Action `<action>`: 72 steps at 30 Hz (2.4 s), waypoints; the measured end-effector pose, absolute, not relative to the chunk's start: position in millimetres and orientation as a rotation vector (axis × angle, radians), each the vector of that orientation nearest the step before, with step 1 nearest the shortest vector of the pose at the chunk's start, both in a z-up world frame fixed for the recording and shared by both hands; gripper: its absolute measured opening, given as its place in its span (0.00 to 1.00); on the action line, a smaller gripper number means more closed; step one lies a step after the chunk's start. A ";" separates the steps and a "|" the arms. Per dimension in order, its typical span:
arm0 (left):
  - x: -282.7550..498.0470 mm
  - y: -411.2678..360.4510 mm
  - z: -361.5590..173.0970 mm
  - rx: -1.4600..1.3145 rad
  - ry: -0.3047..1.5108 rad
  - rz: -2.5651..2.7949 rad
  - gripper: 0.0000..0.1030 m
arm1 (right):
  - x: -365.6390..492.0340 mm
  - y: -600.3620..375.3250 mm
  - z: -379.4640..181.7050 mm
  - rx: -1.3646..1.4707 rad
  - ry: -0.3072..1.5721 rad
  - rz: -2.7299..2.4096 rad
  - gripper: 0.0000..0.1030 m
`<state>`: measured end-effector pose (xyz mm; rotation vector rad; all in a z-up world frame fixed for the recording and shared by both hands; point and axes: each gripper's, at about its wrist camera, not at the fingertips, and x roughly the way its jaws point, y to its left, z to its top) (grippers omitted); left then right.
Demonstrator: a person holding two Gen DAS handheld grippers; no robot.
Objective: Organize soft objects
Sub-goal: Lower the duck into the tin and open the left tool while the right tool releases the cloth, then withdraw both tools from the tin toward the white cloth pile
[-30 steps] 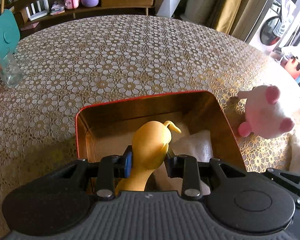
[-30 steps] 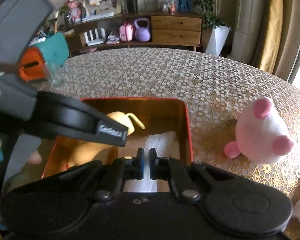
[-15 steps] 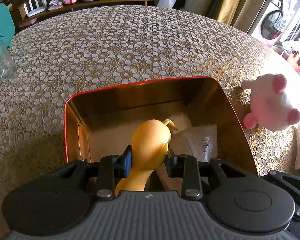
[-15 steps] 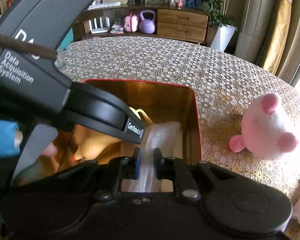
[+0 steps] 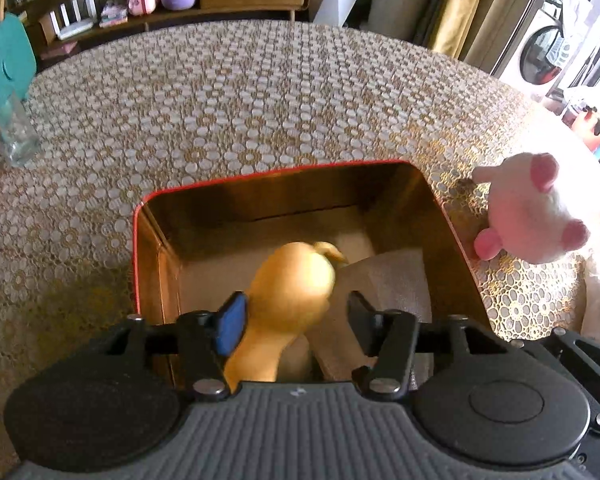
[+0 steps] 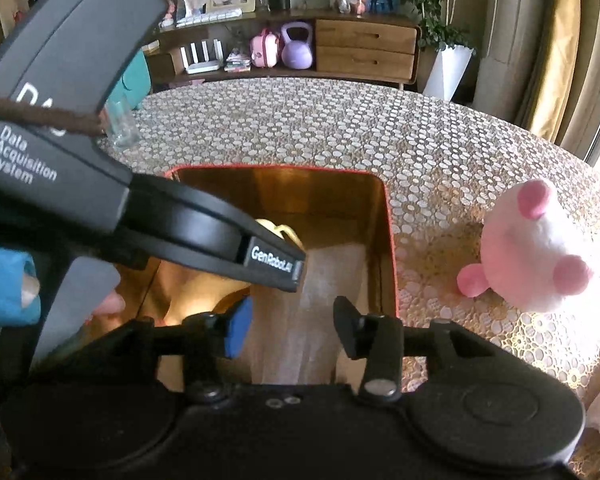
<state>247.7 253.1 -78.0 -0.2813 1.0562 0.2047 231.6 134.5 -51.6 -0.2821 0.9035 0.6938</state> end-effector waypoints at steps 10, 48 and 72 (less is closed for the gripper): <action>229.2 248.6 -44.4 -0.244 0.982 0.206 0.68 | 226.7 113.8 -29.6 -0.217 0.878 0.688 0.53; 137.1 150.2 37.9 -0.137 0.812 0.062 0.81 | 173.6 -51.5 61.5 -0.013 0.752 0.650 0.94; 139.2 18.9 27.3 -0.120 0.750 -0.255 0.98 | 190.3 -238.6 75.3 0.046 0.722 0.410 0.98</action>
